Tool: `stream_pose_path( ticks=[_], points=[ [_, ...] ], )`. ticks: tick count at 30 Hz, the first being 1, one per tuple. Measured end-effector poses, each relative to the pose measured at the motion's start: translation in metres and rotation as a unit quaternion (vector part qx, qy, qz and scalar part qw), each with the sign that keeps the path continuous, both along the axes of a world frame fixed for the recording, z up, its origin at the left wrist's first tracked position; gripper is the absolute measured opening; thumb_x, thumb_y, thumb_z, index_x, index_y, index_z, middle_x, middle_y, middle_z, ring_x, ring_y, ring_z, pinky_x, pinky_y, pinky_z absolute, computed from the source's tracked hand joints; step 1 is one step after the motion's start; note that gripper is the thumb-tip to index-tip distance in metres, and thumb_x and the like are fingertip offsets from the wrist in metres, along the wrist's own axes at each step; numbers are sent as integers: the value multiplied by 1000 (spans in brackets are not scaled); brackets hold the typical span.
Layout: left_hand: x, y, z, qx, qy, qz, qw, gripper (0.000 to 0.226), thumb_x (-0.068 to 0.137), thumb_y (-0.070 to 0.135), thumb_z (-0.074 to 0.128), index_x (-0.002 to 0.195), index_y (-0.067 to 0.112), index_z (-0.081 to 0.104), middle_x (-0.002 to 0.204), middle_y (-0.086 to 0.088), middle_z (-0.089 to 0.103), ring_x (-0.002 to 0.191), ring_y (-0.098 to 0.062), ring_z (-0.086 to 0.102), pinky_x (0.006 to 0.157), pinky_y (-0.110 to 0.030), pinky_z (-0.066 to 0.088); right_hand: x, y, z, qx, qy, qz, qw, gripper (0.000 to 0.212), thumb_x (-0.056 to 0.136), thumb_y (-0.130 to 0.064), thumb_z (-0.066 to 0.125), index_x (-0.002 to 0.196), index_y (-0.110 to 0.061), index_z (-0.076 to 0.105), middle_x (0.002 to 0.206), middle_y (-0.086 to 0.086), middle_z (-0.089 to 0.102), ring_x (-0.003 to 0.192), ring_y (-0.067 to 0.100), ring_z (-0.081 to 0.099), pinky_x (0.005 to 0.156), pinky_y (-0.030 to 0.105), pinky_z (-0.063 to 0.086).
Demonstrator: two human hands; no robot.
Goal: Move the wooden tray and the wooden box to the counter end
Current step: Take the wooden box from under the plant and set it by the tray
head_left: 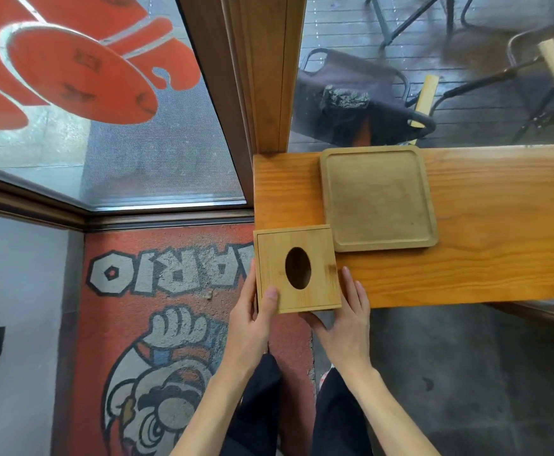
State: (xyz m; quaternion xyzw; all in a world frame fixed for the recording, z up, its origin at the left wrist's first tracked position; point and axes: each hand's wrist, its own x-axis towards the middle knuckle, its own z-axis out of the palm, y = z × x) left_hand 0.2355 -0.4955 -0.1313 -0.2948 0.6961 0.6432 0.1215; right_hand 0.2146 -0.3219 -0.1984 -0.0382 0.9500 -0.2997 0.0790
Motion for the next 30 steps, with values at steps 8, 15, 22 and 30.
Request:
stream_pose_path(
  ticks=[8,15,22,30],
  points=[
    [0,3,2,31,10,-10,999,77,90,64,40,157,39,13,163,22,23,148,4,24,125,-35,21,-2,0,-11,52,64,49,995,97,85,-74,49,154,-8,31,164,5,28,156,18,13,126,51,13],
    [4,2,0,44,15,-24,999,64,99,49,33,158,32,14,162,22,22,140,20,20,98,10,21,-1,0,-15,31,76,42,996,94,87,-73,46,152,-7,36,161,3,34,153,20,23,124,53,16],
    [3,0,0,54,24,-13,998,52,101,52,37,150,45,21,156,26,29,139,18,28,108,-6,27,3,0,-24,18,130,45,990,86,90,-64,51,146,1,43,156,14,41,149,33,32,120,62,22],
    [5,-5,-8,75,30,-2,997,68,87,57,46,148,31,30,150,-6,44,135,-16,47,101,-22,45,2,2,-26,8,143,49,988,81,88,-56,59,146,-1,42,153,15,44,147,35,35,122,60,18]
  ],
)
